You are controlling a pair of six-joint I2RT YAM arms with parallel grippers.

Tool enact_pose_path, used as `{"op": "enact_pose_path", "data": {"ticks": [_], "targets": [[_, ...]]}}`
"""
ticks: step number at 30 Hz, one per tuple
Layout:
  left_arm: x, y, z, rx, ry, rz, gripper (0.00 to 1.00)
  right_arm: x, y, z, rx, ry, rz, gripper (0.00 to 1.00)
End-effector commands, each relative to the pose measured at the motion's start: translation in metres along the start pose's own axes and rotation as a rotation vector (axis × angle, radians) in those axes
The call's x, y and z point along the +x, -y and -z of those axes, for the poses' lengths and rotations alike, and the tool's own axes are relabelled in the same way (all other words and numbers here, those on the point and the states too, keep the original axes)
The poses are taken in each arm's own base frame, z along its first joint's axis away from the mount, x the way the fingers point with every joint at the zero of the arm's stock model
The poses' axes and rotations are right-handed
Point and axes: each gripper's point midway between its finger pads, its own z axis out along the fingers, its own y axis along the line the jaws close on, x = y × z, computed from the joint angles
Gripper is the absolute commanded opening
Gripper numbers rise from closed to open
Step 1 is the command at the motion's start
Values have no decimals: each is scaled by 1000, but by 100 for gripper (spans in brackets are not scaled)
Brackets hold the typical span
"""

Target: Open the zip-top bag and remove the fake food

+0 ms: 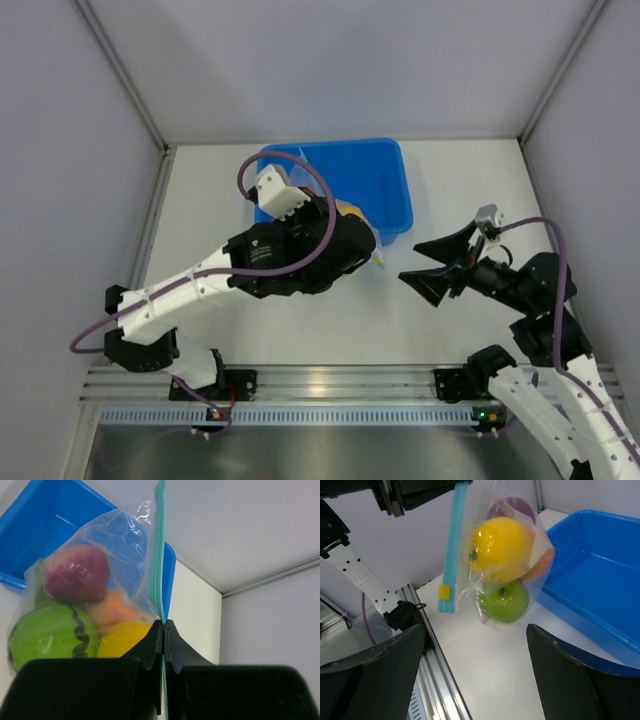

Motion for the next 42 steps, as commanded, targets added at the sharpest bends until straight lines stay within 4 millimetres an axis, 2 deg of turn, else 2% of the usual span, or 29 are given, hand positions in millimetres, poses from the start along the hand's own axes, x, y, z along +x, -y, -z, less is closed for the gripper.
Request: {"op": "enact_pose_path", "data": {"ticks": [1,2,7,8,12,14,15,18,20,21,22,24,27,31,34,40,42], "targets": [[-20,-3,0,0,60,170,0,-30,-9,-6,-26,112,93,83],[-21,-4,1,1,57,187,0,-35,-9,-7,-16,137,108,84],[-18,-4,0,-2,59,235,0,-35,-11,-19,-40,181,142,80],[-18,-4,0,-2,59,246,0,-31,-8,-22,-38,197,149,80],[-18,-4,0,-2,59,265,0,-17,-18,-30,-103,252,216,78],[-19,-3,0,0,57,275,0,-10,-10,-32,-68,276,259,79],[-20,-3,1,1,54,280,0,-12,-15,-32,-74,298,270,79],[-19,-3,2,2,33,289,0,-11,-5,-39,-3,324,292,78],[-15,-2,3,2,11,290,0,-20,8,-43,80,357,300,75],[-15,-1,3,2,8,293,0,-13,9,-52,80,335,310,74],[-13,-2,3,1,5,290,0,-15,5,-56,62,344,327,69],[-12,-1,3,2,1,297,0,-9,0,-68,37,321,334,67],[-16,-1,4,3,5,304,0,-10,-13,-76,-3,340,341,65],[-17,-2,4,3,8,295,0,-17,-21,-76,-11,405,330,58],[-14,-4,3,0,4,287,0,-24,-17,-74,22,433,353,53],[-10,-11,3,-7,2,287,0,-26,-10,-70,64,444,348,53],[-10,-13,3,-9,2,285,0,-27,-9,-67,71,448,351,48]]}}
